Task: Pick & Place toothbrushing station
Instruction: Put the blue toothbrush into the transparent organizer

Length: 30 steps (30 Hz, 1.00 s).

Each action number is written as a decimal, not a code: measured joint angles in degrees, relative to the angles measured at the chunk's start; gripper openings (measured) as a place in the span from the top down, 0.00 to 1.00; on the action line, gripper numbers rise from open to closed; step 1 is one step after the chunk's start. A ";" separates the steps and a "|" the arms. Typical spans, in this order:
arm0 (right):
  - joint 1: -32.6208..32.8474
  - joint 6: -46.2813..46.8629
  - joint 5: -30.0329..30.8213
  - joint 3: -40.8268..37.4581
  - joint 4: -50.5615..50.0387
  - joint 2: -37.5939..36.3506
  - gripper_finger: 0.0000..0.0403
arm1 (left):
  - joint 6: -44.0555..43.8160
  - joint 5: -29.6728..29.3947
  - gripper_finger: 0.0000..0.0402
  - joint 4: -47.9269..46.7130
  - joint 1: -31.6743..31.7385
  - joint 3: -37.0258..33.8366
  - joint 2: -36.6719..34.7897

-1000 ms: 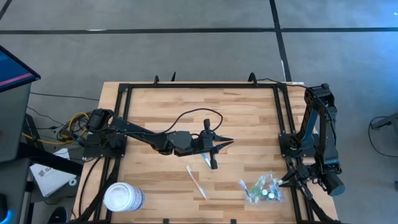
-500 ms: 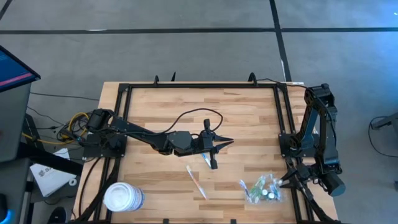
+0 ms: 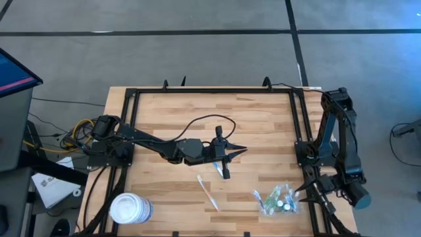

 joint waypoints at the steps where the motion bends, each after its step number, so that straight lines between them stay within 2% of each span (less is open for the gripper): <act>1: -0.04 -0.83 0.65 0.01 -0.04 -0.82 0.59 | 0.00 0.01 0.95 0.00 0.00 0.00 0.00; 17: -7.10 -20.37 1.37 0.06 1.22 -22.07 0.63 | -0.79 -0.01 0.95 -0.46 -0.21 0.00 0.00; 23: -11.62 -28.92 -2.73 0.06 4.78 -26.29 0.64 | -3.49 -0.01 0.95 -5.18 -0.53 0.00 0.00; 30: -17.69 -37.30 -10.73 0.08 13.01 -24.92 0.66 | -6.64 0.01 0.95 -11.63 -0.93 0.00 0.00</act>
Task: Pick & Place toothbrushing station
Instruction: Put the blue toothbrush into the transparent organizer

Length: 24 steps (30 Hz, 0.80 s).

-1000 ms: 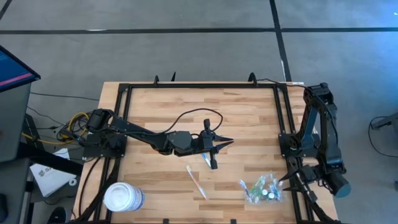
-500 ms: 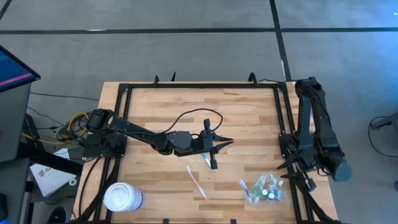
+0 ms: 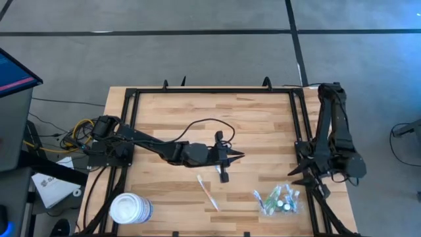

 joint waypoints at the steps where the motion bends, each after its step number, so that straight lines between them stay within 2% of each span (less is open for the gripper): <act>1: -1.00 -0.88 -1.26 0.00 1.00 0.51 0.66 | -0.19 -0.02 0.95 -1.13 -0.19 0.00 0.00; 4: -4.04 -4.66 -4.67 0.00 4.43 2.02 0.67 | -0.87 0.05 0.95 -4.87 -0.58 0.00 0.00; 8: -7.89 -9.79 -8.46 0.00 8.32 2.77 0.68 | -6.20 0.22 0.95 -11.87 -0.36 0.00 0.00; 16: -15.01 -9.98 -16.52 0.00 9.99 2.92 0.69 | -17.75 -0.07 0.95 -25.55 1.03 0.00 0.00; 24: -20.98 -9.94 -24.46 0.00 9.83 2.92 0.69 | -36.29 -0.07 0.95 -42.41 3.99 0.00 0.00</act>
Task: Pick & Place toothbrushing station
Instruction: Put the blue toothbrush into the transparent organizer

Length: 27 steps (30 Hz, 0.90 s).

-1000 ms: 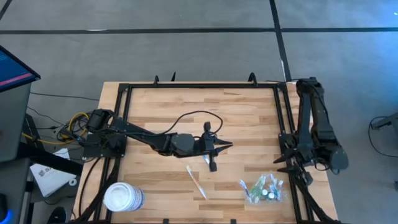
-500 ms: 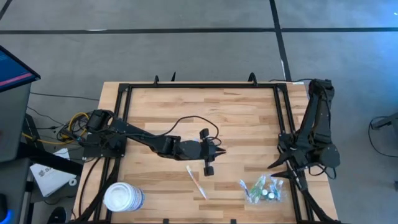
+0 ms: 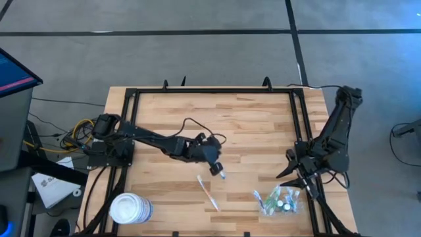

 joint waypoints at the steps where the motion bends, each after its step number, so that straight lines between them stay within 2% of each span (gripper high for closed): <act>1: -0.55 0.02 -0.64 0.00 -0.01 0.00 0.69 | -1.43 0.00 0.95 -1.57 0.42 0.00 0.00; 8: -2.57 0.11 -2.08 0.00 -0.13 0.00 0.69 | -8.19 0.81 0.94 -9.89 3.08 -0.02 0.00; 13: -2.51 0.74 -3.30 0.00 -0.17 0.00 0.69 | -8.52 2.16 0.88 -10.03 4.71 -3.11 0.00; 20: -2.51 1.62 -3.33 0.00 -0.32 0.00 0.69 | -12.43 4.07 0.75 -7.30 5.69 -10.15 -0.94; 27: -2.51 1.62 -3.30 0.00 -0.57 0.00 0.69 | -14.53 4.40 0.66 2.95 6.54 -19.60 -5.78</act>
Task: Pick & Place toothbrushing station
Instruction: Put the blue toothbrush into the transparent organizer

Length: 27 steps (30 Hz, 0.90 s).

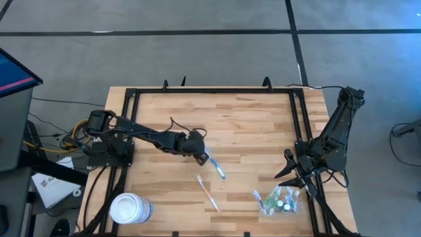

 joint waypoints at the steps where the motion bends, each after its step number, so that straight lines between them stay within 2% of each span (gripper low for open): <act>1: 0.00 0.00 0.00 0.00 0.00 0.00 0.69 | -0.45 -0.05 0.65 2.10 0.22 -1.71 -1.18; 7: -0.02 -0.02 0.02 0.00 0.04 0.34 0.69 | -1.22 2.19 0.65 19.32 2.41 -13.00 -6.02; 14: -0.04 -0.02 0.02 0.00 0.35 0.81 0.69 | -3.18 4.78 0.66 35.34 4.07 -21.14 -5.04; 18: -0.04 -0.04 0.02 0.00 0.42 0.79 0.69 | -3.40 6.10 0.66 39.53 4.05 -22.45 -4.34; 27: -0.04 -0.15 0.04 0.00 0.42 0.79 0.69 | -5.69 6.06 0.66 40.85 4.16 -22.62 -2.12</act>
